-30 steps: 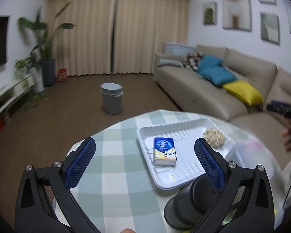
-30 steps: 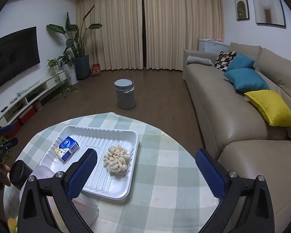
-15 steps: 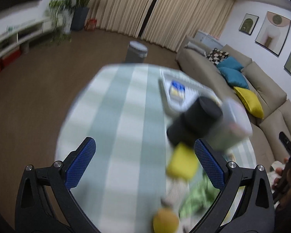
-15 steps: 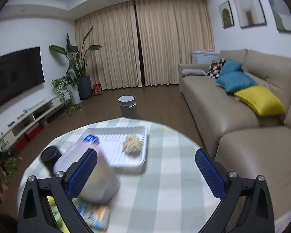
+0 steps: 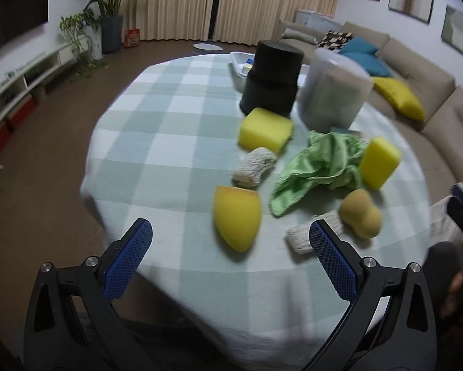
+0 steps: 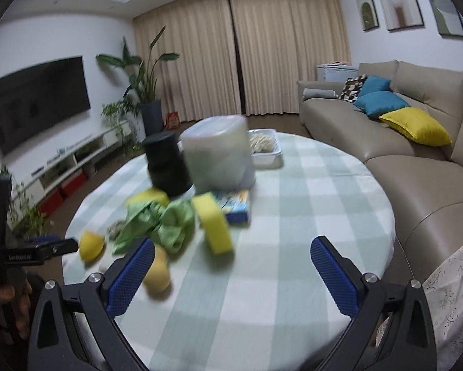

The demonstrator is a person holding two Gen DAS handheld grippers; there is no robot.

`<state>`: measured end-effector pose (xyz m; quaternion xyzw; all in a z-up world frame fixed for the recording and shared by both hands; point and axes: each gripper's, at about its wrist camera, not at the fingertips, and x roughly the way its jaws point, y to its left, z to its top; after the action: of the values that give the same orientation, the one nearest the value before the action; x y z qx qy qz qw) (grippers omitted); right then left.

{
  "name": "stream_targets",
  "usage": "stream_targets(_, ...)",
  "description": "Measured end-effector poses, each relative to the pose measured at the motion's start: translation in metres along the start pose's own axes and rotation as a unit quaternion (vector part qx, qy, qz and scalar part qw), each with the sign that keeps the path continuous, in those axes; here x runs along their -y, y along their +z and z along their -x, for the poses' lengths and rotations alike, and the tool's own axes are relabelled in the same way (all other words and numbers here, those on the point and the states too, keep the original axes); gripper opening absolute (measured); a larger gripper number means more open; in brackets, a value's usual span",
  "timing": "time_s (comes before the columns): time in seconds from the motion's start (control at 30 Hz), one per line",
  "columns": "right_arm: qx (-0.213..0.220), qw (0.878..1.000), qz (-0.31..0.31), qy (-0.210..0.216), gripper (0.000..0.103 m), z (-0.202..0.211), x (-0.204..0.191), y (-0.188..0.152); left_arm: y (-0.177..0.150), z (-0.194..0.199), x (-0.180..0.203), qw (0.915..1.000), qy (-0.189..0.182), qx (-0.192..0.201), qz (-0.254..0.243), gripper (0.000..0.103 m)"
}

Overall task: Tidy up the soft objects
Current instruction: 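Withdraw both tools from the tray back over the table, then grasp the yellow teardrop sponge with the left tool while the right tool grasps the peanut sponge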

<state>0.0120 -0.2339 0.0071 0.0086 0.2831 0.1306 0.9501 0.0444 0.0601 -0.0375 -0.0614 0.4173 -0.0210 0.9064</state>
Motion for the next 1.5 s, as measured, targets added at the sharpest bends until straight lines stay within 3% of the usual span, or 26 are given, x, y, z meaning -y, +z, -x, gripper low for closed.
stream_targets(0.2, -0.007, 0.999, 0.042, -0.014, 0.103, 0.004, -0.015, -0.003, 0.001, -0.018, -0.016, 0.9987, 0.007, -0.033, 0.037, 0.103)
stream_targets(0.37, -0.043, 0.998, 0.041, -0.024, 0.103, -0.007, -0.01, -0.006, 0.006, -0.021, -0.01, 0.9992, 0.005, -0.032, 0.025, 0.103)
stream_targets(0.6, -0.098, 0.994, 0.035, 0.03, 0.101, -0.04, -0.021, -0.001, 0.009, -0.038, -0.003, 0.9983, 0.011, -0.056, 0.006, 0.102)
stream_targets(0.67, -0.116, 0.991, 0.063, 0.039, 0.092, -0.053, -0.034, -0.002, 0.009, -0.038, -0.003, 0.9985, 0.01, -0.054, 0.006, 0.102)
stream_targets(0.87, -0.155, 0.98, 0.101, 0.068, 0.081, -0.078, -0.056, -0.01, 0.007, -0.043, -0.007, 0.9978, 0.013, -0.064, 0.011, 0.102)
stream_targets(1.1, -0.174, 0.974, 0.122, 0.079, 0.08, -0.1, -0.07, -0.012, 0.008, -0.045, -0.008, 0.9978, 0.013, -0.064, 0.011, 0.101)
stream_targets(1.33, -0.179, 0.973, 0.117, 0.085, 0.061, -0.114, -0.069, -0.014, 0.009, -0.047, -0.005, 0.9977, 0.021, -0.064, 0.002, 0.1)
stream_targets(1.43, -0.173, 0.972, 0.118, 0.107, 0.036, -0.11, -0.072, -0.015, 0.009, -0.045, -0.004, 0.9981, 0.017, -0.06, -0.002, 0.092)
stream_targets(1.5, -0.171, 0.973, 0.118, 0.104, 0.035, -0.107, -0.073, -0.016, 0.009, -0.045, -0.004, 0.9982, 0.014, -0.059, -0.003, 0.091)
